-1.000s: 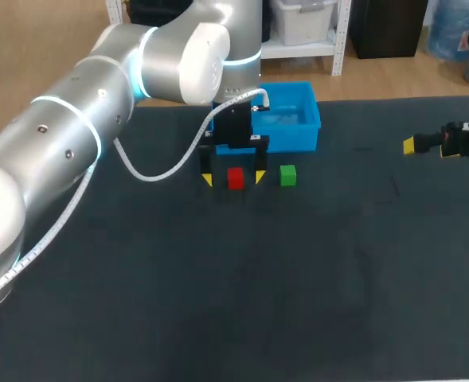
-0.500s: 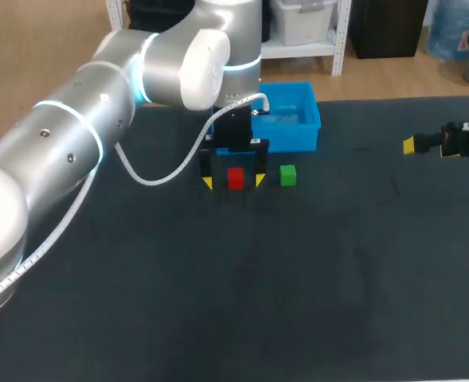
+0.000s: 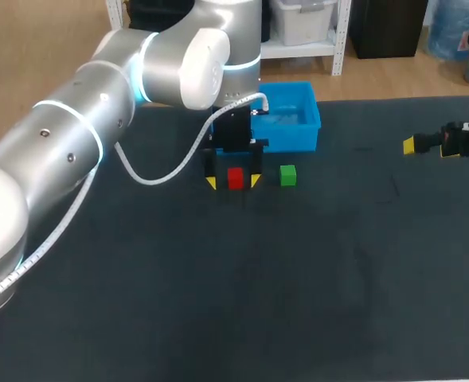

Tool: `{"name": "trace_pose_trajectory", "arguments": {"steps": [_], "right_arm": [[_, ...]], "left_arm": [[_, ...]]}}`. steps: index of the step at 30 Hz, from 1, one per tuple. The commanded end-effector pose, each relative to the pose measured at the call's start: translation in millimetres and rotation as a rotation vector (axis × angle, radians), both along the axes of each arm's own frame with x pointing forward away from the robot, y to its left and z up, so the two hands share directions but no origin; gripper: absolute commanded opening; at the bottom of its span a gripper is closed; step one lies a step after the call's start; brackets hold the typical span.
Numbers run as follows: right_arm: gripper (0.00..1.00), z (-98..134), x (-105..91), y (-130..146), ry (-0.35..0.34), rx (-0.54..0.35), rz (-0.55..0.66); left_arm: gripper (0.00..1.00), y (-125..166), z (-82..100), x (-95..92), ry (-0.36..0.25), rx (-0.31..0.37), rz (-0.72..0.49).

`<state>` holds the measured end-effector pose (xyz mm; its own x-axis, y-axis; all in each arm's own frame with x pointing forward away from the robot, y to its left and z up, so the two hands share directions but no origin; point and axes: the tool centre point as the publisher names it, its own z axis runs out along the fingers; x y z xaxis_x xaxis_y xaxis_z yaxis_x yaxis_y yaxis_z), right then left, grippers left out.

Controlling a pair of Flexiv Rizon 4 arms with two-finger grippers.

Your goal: Use the left arm to pick the red cube and place it into the blue plastic box first, then use the right arm to grasp the green cube and put it into the same blue plastic box after the first action is fully finished.

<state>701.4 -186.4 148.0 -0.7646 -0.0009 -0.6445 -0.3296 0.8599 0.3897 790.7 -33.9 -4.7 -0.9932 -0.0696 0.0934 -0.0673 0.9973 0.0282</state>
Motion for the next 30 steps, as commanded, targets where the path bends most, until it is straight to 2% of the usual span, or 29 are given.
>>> {"name": "trace_pose_trajectory", "arguments": {"steps": [1, 3, 5, 10, 11, 13, 18, 30], "right_arm": [[1.00, 0, -0.2, 0, 0.000, -0.001, -0.001], [1.00, 0, -0.2, 0, 0.000, -0.001, -0.001], [1.00, 0, -0.2, 0, 0.000, -0.001, -0.001], [1.00, 0, -0.2, 0, 0.000, -0.001, -0.001], [1.00, 0, -0.2, 0, 0.000, -0.001, -0.001], [1.00, 0, -0.2, 0, 0.000, -0.001, -0.001], [1.00, 0, -0.2, 0, 0.000, -0.001, -0.001], [1.00, 0, -0.2, 0, 0.000, -0.001, -0.001]], "left_arm": [[0.55, -2, -4.4, 5.3, 0.014, 0.002, -0.001], [0.49, -2, -5.0, 5.1, 0.016, 0.002, -0.001], [0.49, -3, -5.1, 4.9, 0.018, 0.002, -0.002], [0.32, -3, -5.3, 4.5, 0.020, -0.001, -0.001], [0.13, -3, -5.3, 4.4, 0.020, -0.001, -0.001], [0.00, -3, -5.3, 4.3, 0.020, -0.002, -0.001], [0.00, -4, -4.2, 4.8, 0.017, -0.005, -0.003], [0.00, 1, 12.5, 0.9, -0.001, -0.007, -0.031]]}}
